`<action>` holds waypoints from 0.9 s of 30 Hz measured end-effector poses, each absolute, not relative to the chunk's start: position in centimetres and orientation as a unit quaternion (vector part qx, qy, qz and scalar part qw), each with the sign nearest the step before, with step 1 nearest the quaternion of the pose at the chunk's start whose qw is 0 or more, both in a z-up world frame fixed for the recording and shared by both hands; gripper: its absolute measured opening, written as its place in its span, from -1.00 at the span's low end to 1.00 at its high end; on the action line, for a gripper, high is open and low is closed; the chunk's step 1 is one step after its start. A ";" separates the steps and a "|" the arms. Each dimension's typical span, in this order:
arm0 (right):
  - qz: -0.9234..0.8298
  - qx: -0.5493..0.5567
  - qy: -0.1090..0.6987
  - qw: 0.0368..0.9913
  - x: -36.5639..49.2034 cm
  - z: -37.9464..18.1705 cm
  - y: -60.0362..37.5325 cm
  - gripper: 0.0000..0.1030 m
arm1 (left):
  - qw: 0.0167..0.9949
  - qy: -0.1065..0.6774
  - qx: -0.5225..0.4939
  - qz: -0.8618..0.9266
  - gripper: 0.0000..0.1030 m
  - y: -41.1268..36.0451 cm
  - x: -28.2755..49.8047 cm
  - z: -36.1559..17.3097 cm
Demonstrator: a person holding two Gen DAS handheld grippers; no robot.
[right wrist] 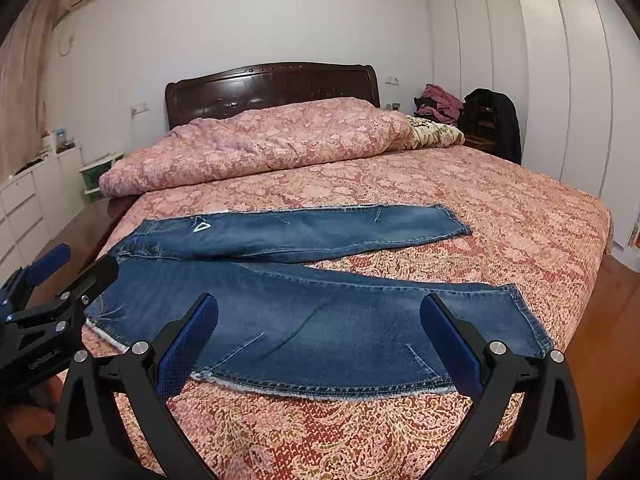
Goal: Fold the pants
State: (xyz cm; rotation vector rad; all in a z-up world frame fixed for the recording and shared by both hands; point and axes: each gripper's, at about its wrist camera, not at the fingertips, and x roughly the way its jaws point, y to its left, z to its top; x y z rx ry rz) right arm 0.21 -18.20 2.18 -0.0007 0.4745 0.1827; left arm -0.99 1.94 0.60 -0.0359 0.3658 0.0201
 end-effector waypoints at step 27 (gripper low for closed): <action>0.106 0.034 0.285 0.952 2.4 -0.4 -19.0 0.94 | 0.978 0.207 0.018 0.001 0.96 5.9 2.5 -0.1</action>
